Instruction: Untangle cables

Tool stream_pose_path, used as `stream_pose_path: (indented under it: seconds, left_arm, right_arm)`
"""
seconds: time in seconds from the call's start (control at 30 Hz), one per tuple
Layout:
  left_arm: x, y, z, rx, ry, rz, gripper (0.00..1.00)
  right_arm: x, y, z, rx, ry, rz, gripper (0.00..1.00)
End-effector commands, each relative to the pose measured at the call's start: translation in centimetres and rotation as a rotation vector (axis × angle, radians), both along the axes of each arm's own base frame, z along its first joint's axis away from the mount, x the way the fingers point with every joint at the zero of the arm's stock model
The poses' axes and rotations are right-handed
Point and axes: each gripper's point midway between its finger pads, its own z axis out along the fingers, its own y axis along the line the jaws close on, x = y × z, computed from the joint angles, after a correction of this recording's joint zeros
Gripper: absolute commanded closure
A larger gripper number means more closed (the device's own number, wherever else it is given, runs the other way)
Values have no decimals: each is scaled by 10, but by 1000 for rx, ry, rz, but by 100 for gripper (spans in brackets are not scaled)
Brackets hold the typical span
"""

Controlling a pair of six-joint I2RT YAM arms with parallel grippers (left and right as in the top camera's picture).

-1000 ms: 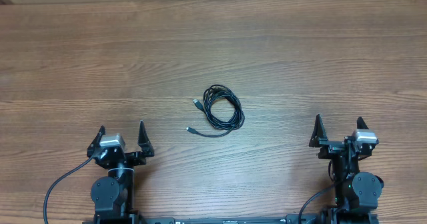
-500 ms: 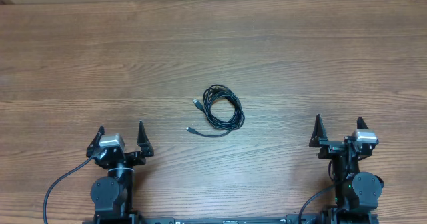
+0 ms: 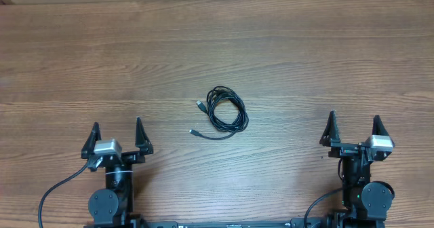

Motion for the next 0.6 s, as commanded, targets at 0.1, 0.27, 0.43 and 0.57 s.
stream_pose_path:
  seconds: [0.1,0.27,0.43,0.57]
  left_arm:
    - [-14,-22,54,-34,-89,-133,0]
    - [-41,-22,107,-33,-105,-126,0]
    - [-79,-24,172,-27,-175,-128,0]
    - [-105,-25,212,-28,-175,-129,0]
  right_arm:
    - [-21,11,71,-22,-125,50,0]
    - [-46,16,128,-32,-174,68,0]
    - [-75,19,176,-34,-150,73,0]
    - [-96,21,200,-23,-77,74,0]
